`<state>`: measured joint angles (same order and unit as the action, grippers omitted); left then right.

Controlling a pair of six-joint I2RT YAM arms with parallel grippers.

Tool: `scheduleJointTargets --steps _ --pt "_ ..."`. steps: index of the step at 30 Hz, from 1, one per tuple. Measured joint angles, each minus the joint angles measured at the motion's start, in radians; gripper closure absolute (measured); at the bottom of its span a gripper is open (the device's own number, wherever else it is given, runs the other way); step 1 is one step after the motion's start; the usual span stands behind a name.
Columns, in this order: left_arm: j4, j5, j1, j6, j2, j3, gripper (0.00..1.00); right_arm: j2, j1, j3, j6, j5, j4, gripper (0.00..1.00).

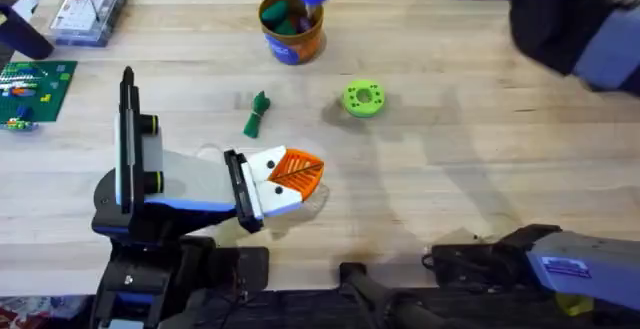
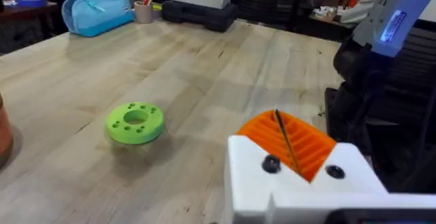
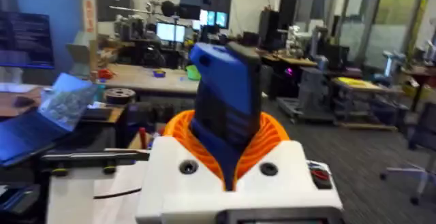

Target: Pick up the gripper from the table and insert it into the empty holder that is missing its gripper. Then pick up a screw, insert it into the mounting hole, and use the screwdriver to tighten it. Finally, clean up the table by picking up the vegetable and placing it into the bucket.

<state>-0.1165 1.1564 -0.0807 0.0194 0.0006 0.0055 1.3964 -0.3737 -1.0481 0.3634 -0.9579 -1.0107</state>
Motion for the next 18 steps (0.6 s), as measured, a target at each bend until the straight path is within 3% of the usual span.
scheduleJointTargets --steps 9,18 --pt "0.000 0.000 0.000 0.000 0.000 0.000 0.989 0.004 -0.004 0.145 0.197 -0.084 -0.348 0.975" --pt "0.000 0.000 0.000 0.000 0.000 0.000 0.989 0.006 -0.086 0.178 0.261 -0.099 -0.359 0.975"
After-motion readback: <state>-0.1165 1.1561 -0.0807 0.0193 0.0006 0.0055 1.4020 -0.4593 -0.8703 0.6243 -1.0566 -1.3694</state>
